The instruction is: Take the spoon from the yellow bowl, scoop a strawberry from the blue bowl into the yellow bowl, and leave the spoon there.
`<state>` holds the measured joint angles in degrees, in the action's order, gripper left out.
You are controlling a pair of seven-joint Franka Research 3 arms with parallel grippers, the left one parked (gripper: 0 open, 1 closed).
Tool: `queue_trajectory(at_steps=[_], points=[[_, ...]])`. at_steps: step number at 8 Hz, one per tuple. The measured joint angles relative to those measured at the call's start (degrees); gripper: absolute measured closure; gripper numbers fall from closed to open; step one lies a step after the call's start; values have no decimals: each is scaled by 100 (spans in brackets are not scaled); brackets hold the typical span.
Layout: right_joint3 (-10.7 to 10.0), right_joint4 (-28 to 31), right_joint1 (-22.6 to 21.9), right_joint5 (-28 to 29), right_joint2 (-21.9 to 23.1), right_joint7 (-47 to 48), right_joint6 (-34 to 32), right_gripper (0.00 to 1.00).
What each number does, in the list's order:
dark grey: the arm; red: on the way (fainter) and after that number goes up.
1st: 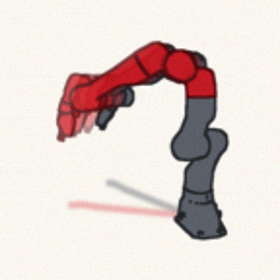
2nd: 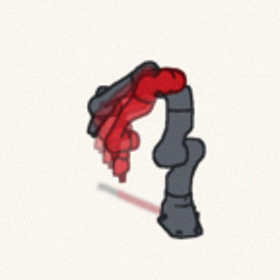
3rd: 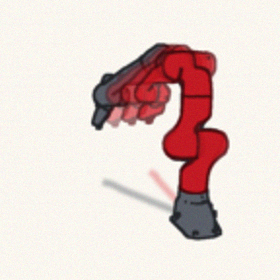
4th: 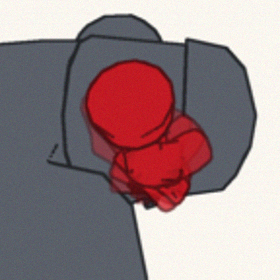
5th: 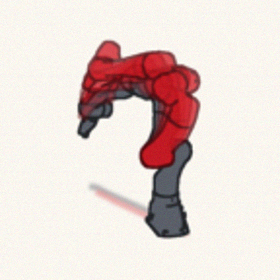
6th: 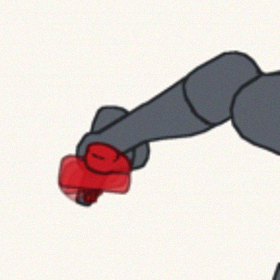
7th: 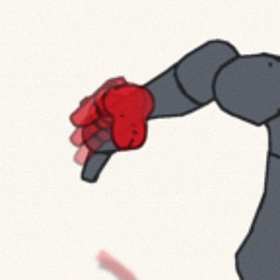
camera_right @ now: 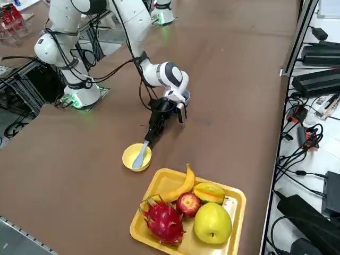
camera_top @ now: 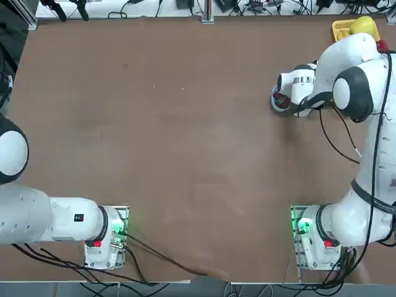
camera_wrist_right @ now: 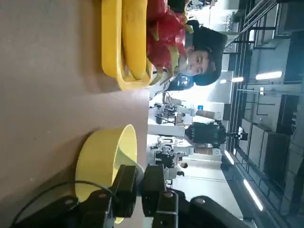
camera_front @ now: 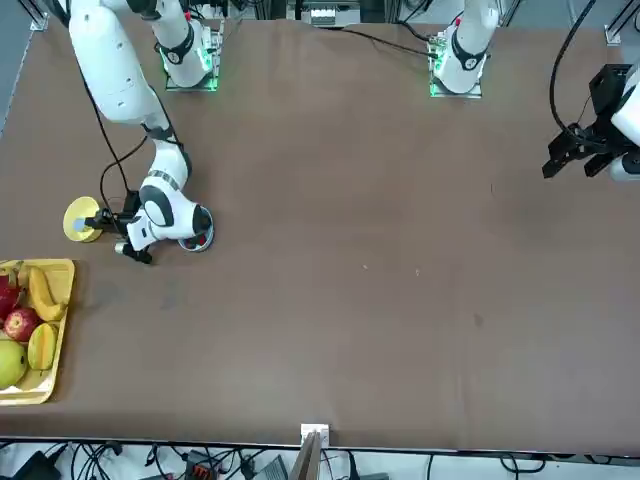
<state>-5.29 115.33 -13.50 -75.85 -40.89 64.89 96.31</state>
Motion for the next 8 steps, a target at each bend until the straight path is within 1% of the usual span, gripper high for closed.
queue_trajectory(at_steps=[2, 4, 6, 8], points=[[2, -127, -5, 96, 51, -7, -58, 89], [37, -233, -20, 217, 216, -178, -177, 89], [78, -349, -74, 585, 615, -833, -249, 89], [95, -514, -302, 1316, 1225, -1719, -323, 89]])
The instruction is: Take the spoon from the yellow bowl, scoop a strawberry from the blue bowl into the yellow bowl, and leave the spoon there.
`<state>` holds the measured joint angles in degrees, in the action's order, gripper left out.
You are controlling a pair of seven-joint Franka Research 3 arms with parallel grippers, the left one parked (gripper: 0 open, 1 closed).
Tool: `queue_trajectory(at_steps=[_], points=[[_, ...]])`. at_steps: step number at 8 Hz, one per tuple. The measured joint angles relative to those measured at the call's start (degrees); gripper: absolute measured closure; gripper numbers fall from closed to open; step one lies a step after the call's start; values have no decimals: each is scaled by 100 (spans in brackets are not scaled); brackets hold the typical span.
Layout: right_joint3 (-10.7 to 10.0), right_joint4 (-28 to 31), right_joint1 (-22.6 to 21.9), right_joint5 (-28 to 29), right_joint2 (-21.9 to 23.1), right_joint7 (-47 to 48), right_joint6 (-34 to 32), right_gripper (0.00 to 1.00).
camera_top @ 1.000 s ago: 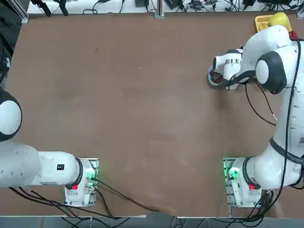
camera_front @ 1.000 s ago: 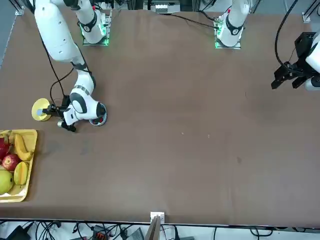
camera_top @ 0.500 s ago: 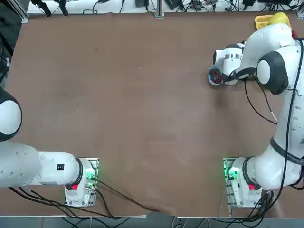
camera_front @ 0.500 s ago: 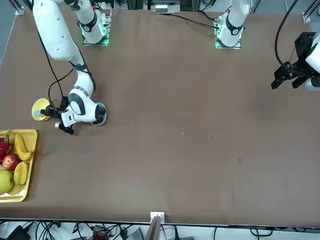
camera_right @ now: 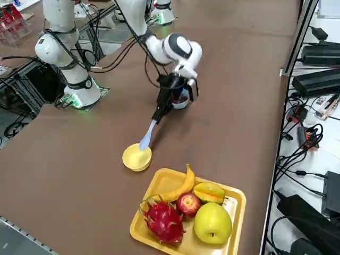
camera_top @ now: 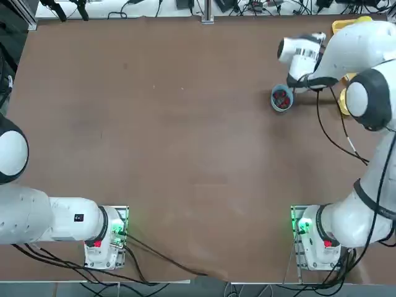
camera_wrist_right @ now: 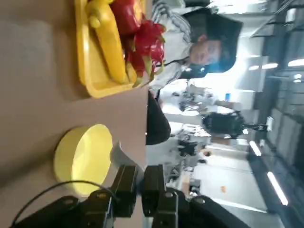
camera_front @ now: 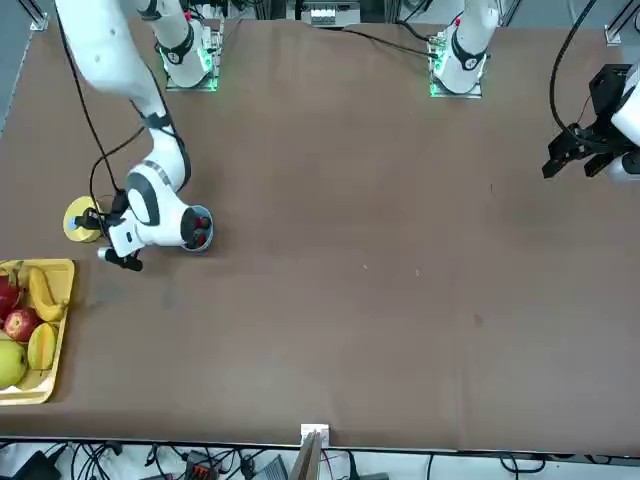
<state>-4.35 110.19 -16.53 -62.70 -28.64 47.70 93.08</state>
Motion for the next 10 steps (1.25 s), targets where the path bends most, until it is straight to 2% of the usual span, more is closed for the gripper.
queue_trajectory(at_steps=[2, 5, 8, 10], points=[[35, -490, -440, 1157, 419, -623, -437, 89], [58, -1549, -1074, 3063, 495, -756, -829, 89], [-32, -2041, -1036, 4664, 602, -756, -512, 89], [-76, -1794, -736, 5362, 920, -771, 78, 89]])
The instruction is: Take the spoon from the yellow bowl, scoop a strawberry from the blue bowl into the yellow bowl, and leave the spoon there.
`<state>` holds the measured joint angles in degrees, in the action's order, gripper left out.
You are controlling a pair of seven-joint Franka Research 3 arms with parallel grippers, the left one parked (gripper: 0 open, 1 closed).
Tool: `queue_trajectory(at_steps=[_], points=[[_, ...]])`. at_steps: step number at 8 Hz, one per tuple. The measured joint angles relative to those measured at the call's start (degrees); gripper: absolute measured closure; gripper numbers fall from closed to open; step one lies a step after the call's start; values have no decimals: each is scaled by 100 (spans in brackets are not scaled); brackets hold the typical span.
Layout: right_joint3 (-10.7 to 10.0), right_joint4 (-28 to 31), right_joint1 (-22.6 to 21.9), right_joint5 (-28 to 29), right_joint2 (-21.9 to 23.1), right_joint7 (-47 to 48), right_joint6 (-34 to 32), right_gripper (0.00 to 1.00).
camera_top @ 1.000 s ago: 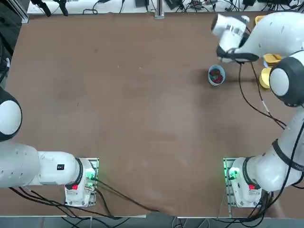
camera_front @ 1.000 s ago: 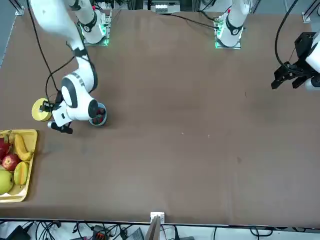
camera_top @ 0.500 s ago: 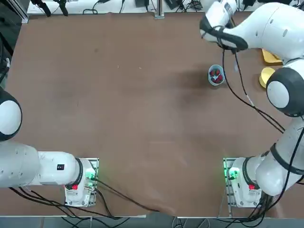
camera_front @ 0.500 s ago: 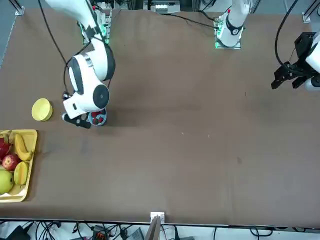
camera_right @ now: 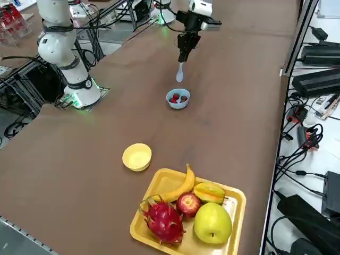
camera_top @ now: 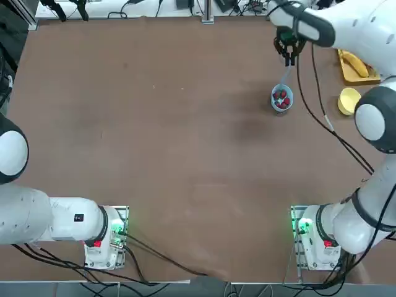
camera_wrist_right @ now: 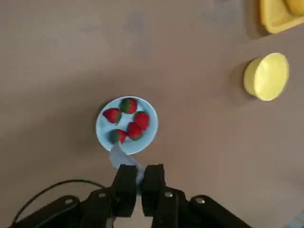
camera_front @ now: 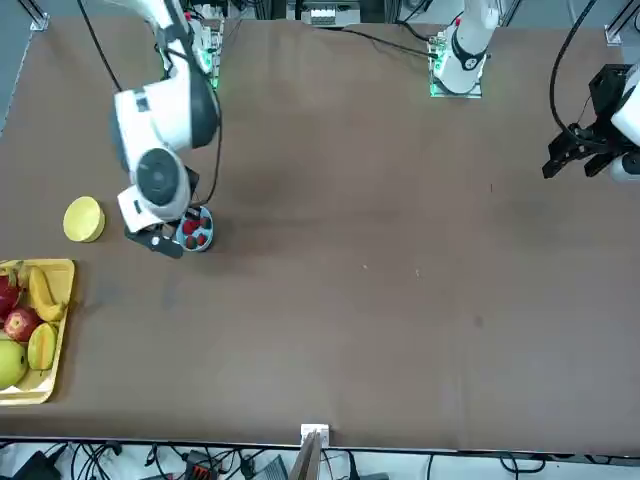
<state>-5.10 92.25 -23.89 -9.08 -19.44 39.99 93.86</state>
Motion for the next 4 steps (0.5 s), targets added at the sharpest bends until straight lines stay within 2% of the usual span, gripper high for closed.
queue_trajectory(at_steps=[4], points=[[-20, 1395, 465, 520, 716, 44, 1396, 89]])
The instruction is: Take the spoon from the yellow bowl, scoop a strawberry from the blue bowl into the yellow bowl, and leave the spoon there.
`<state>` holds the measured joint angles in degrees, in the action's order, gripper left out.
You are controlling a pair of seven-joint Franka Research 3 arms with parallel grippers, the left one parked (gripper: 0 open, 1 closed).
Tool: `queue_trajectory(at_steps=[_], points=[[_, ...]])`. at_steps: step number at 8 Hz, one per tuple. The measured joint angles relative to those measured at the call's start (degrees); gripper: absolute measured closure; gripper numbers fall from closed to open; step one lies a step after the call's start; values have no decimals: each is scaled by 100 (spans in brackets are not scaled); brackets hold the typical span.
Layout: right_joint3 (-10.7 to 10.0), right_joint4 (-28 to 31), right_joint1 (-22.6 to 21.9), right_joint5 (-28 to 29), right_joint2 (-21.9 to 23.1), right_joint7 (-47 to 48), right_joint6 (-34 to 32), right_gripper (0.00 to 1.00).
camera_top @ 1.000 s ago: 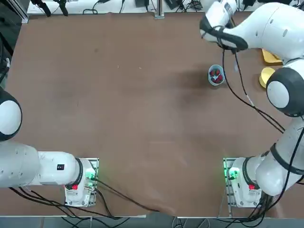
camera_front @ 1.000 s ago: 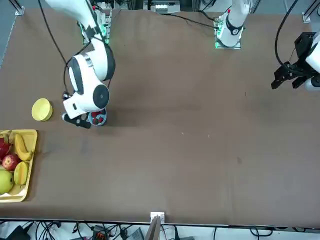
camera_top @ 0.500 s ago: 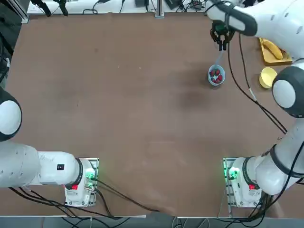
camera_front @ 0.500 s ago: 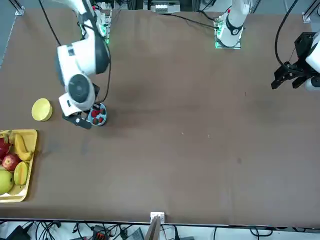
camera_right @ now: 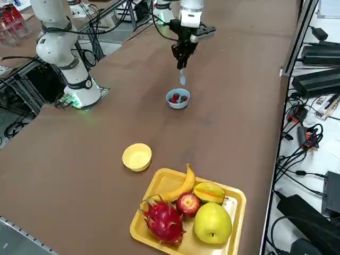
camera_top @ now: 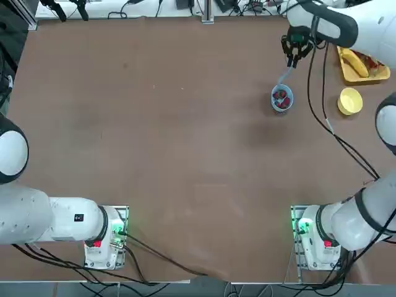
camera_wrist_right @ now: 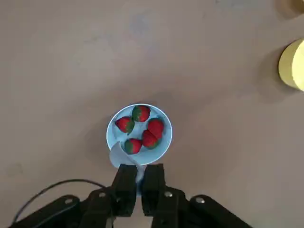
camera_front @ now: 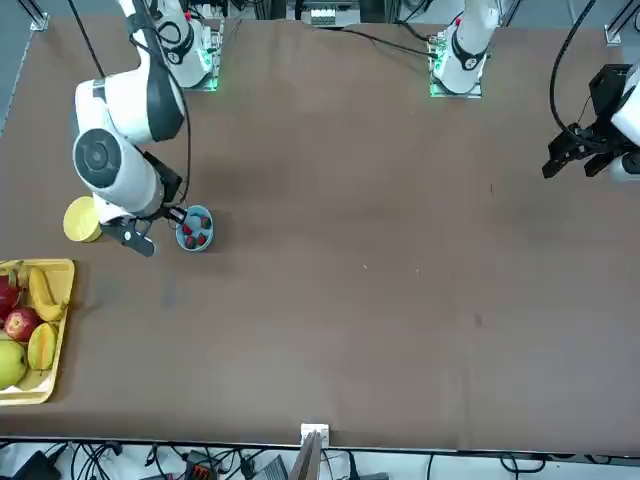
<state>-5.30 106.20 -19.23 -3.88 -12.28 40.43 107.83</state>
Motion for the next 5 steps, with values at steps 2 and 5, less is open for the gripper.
queue_trajectory(at_steps=[2, 5], points=[[0, 293, 27, 28, 60, 502, 374, 89], [-2, 414, 109, 32, 20, 1350, 560, 89]])
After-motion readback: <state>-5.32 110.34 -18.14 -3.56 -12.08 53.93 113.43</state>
